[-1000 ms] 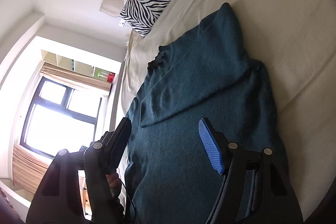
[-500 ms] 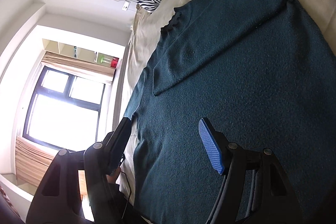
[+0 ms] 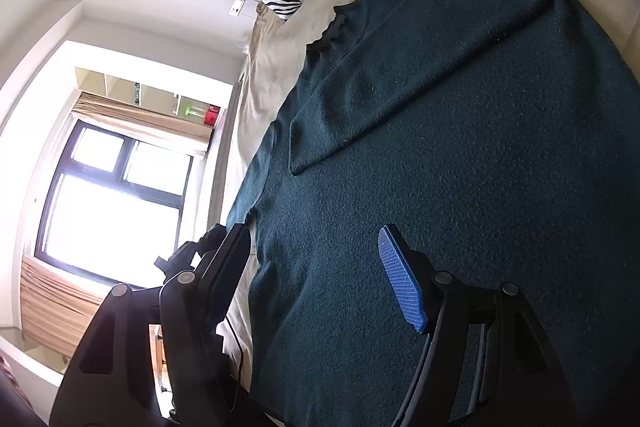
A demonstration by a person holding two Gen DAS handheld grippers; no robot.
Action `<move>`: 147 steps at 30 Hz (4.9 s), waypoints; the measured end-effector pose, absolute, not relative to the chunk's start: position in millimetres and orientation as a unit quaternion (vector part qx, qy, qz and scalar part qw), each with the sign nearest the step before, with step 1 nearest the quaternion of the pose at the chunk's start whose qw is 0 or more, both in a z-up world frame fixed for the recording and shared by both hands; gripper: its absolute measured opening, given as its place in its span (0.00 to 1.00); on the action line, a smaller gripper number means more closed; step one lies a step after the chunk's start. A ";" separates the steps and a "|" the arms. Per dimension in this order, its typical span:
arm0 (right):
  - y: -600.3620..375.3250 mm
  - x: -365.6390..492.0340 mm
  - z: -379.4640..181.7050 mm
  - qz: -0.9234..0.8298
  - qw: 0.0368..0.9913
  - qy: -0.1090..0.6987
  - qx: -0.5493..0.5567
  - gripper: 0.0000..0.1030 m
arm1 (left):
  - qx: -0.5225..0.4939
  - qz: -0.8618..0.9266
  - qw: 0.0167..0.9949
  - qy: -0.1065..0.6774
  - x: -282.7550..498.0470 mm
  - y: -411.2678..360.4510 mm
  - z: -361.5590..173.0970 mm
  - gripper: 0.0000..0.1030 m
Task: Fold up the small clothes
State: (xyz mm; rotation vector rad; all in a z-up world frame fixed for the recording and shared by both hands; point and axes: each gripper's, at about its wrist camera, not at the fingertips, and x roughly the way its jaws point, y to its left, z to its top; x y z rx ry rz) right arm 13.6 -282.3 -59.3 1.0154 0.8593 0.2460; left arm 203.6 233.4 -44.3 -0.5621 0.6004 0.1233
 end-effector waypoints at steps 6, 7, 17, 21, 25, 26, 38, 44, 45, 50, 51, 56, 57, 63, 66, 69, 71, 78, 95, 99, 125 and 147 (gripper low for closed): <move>-277.2 20.3 -52.6 0.120 0.783 0.392 0.468 0.64 | 0.084 -0.047 0.949 0.301 205.8 34.7 -35.9 0.10; -276.2 23.1 -53.0 0.119 0.782 0.393 0.469 0.64 | 0.130 -0.056 0.942 0.304 202.2 10.0 -46.1 0.10; -242.7 101.9 -58.1 0.133 0.786 0.425 0.428 0.64 | 0.300 -0.047 0.914 0.270 168.4 -48.1 -82.2 0.15; -235.3 127.1 -61.3 0.132 0.783 0.421 0.439 0.64 | 0.389 -0.042 0.893 0.224 151.5 -66.1 -87.6 0.14; -253.9 124.4 -59.5 0.125 0.781 0.395 0.468 0.64 | 0.446 -0.047 0.874 0.185 137.5 -86.4 -95.4 0.14; -259.3 123.7 -62.8 0.123 0.775 0.397 0.477 0.64 | 0.454 -0.049 0.871 0.182 134.7 -89.3 -97.0 0.15; -230.5 170.8 -103.6 0.168 0.706 0.445 0.525 0.64 | 0.396 -0.052 0.901 0.170 127.9 -77.5 -78.5 0.15; -195.0 214.7 -119.6 0.214 0.658 0.453 0.563 0.62 | 0.388 -0.056 0.907 0.156 125.8 -80.8 -74.8 0.15; -191.1 220.3 -120.7 0.216 0.656 0.453 0.563 0.58 | 0.388 -0.057 0.907 0.153 126.1 -81.5 -74.5 0.15; -181.7 241.8 -108.4 0.204 0.692 0.474 0.505 0.10 | 0.368 -0.055 0.919 0.130 122.7 -77.7 -67.0 0.62; -185.2 243.2 -103.4 0.198 0.702 0.472 0.494 0.09 | 0.358 -0.059 0.924 0.124 121.1 -75.6 -63.6 0.75; -225.2 243.8 -79.3 0.164 0.742 0.455 0.465 0.08 | 0.286 -0.072 0.948 0.121 121.6 -54.8 -39.0 0.77; -232.6 243.8 -73.6 0.151 0.755 0.458 0.444 0.08 | 0.261 -0.072 0.954 0.127 125.8 -45.7 -33.3 0.77; -279.7 235.5 -64.3 0.092 0.794 0.466 0.379 0.08 | 0.003 -0.094 0.965 0.244 191.0 51.1 -10.9 0.48; -297.5 231.9 -62.7 0.077 0.803 0.453 0.379 0.08 | -0.100 -0.083 0.948 0.292 221.2 98.0 -24.5 0.32; -309.0 229.1 -67.9 0.077 0.800 0.452 0.386 0.06 | -0.153 -0.075 0.937 0.306 228.1 120.5 -37.1 0.29; -303.7 229.8 -73.1 0.089 0.794 0.461 0.385 0.06 | -0.175 -0.078 0.931 0.311 228.3 127.2 -40.6 0.29; -278.1 219.0 -78.2 0.083 0.801 0.467 0.366 0.55 | -0.173 -0.092 0.929 0.314 223.9 120.0 -41.7 0.29; -265.1 229.5 -68.0 0.027 0.826 0.494 0.272 0.06 | -0.231 -0.097 0.916 0.313 225.1 144.3 -44.7 0.29; -284.0 226.9 -54.7 0.008 0.833 0.483 0.268 0.05 | -0.237 -0.108 0.913 0.314 226.7 142.8 -45.1 0.28; -334.2 209.4 -81.8 -0.068 0.821 0.510 0.248 0.06 | -0.095 -0.125 0.882 0.444 266.9 57.1 -106.3 0.24; -309.8 205.5 -104.8 0.019 0.803 0.450 0.392 0.20 | -0.114 -0.123 0.878 0.448 264.6 62.1 -108.2 0.24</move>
